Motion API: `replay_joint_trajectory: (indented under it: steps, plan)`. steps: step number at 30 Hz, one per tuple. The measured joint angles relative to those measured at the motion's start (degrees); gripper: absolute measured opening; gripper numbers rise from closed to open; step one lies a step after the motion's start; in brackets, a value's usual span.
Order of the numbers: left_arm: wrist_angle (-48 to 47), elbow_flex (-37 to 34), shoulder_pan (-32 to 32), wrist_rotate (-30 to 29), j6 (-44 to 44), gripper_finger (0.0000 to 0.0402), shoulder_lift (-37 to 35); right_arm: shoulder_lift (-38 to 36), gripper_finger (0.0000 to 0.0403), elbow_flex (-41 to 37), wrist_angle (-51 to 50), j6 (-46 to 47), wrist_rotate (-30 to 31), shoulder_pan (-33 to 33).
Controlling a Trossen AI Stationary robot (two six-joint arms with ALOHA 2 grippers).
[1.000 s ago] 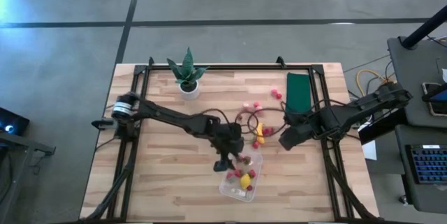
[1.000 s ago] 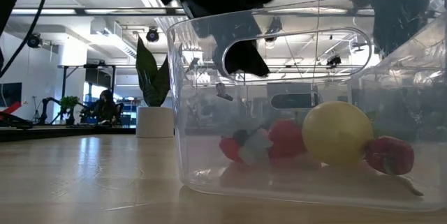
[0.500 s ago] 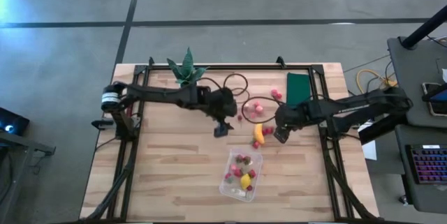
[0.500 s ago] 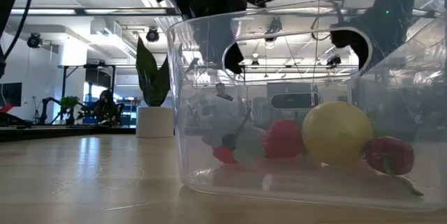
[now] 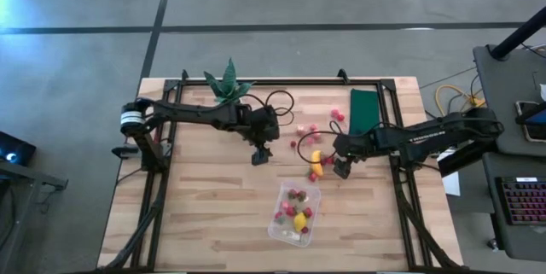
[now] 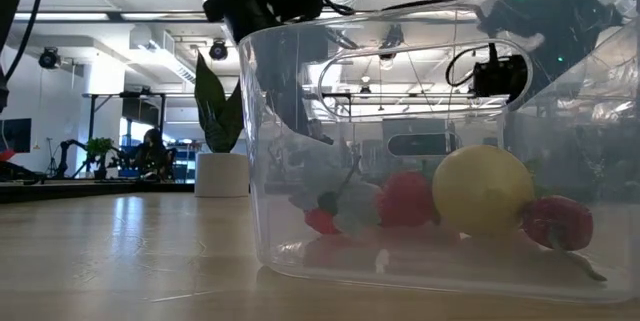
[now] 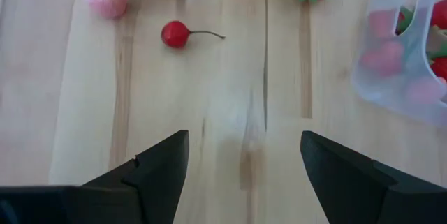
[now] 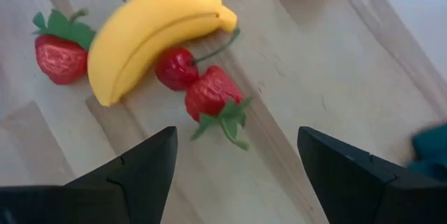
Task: Pick and placing Produce into tupperware
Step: Put the strawberry into the transparent bin
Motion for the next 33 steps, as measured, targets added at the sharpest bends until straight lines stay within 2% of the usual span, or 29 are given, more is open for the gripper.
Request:
replay_joint_trajectory:
  steps: [17,24,33]
  plan:
    - [2.3,-1.8,0.1,-2.5,-0.2,0.0260,-1.8,0.2,0.0287,-7.0,13.0,-3.5,2.7,-0.7]
    - [2.3,-1.8,0.1,-2.5,-0.3,0.0260,-1.8,0.2,0.0288,-6.0,12.7,-3.9,2.6,-0.7]
    - [2.3,-1.8,0.1,-2.6,-1.7,0.0260,-1.8,0.2,0.0288,-5.1,12.8,-23.1,2.6,-0.7]
